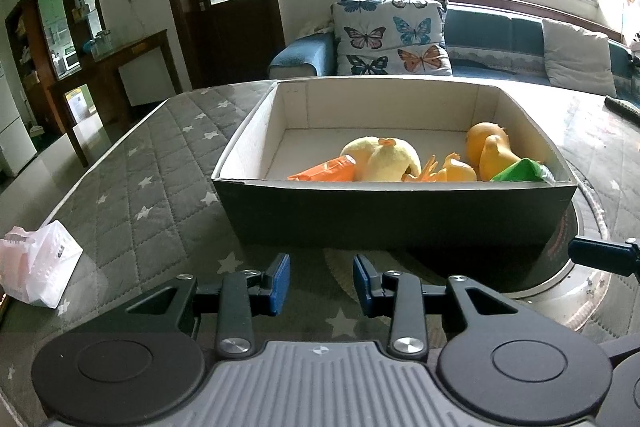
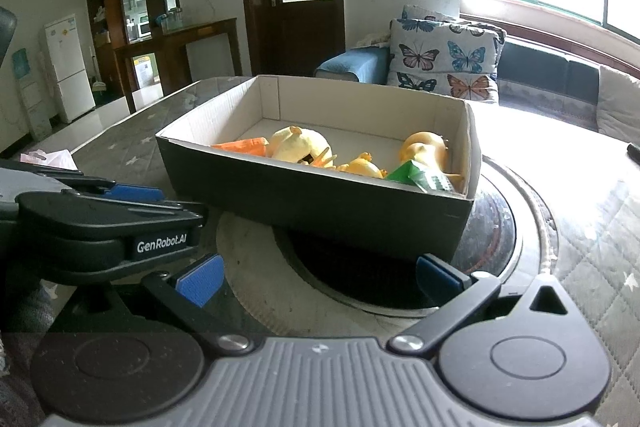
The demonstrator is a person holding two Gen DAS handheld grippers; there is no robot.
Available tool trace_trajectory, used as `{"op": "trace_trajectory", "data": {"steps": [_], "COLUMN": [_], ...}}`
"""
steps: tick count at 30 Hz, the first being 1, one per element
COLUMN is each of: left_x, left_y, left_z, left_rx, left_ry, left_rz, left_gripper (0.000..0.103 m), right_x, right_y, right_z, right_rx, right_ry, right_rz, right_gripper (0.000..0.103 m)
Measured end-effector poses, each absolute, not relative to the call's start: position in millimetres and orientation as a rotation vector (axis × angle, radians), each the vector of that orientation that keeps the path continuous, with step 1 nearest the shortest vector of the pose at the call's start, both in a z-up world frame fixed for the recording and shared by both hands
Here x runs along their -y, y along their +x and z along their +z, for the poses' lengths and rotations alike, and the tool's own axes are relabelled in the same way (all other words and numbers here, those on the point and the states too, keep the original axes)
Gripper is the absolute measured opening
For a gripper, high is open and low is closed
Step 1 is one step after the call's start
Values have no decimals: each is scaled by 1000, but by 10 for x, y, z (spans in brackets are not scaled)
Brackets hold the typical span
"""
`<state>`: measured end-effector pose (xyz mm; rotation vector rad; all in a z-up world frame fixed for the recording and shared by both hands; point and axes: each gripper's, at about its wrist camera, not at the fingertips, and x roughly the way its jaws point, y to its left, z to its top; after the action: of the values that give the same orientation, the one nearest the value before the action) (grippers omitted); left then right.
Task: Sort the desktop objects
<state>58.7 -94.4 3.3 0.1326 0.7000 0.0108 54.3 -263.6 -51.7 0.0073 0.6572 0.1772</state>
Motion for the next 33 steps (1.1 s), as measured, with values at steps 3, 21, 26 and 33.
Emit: {"op": "trace_trajectory", "data": {"steps": [3, 21, 26, 33], "left_x": [950, 967, 966, 953], "left_y": [602, 736, 768, 806], "left_z": [44, 66, 68, 78], "left_rx": [-703, -715, -713, -715], "left_ry": [135, 140, 145, 143], "left_rz": [12, -10, -16, -21], "left_gripper": [37, 37, 37, 37], "right_x": [2642, 2680, 2678, 2663], "right_y": [558, 692, 722, 767], "right_z": [-510, -489, -481, -464], "right_rx": [-658, -662, -664, -662], "right_ry": [5, 3, 2, -2], "right_rz": [173, 162, 163, 161], "right_gripper": [103, 103, 103, 103]}}
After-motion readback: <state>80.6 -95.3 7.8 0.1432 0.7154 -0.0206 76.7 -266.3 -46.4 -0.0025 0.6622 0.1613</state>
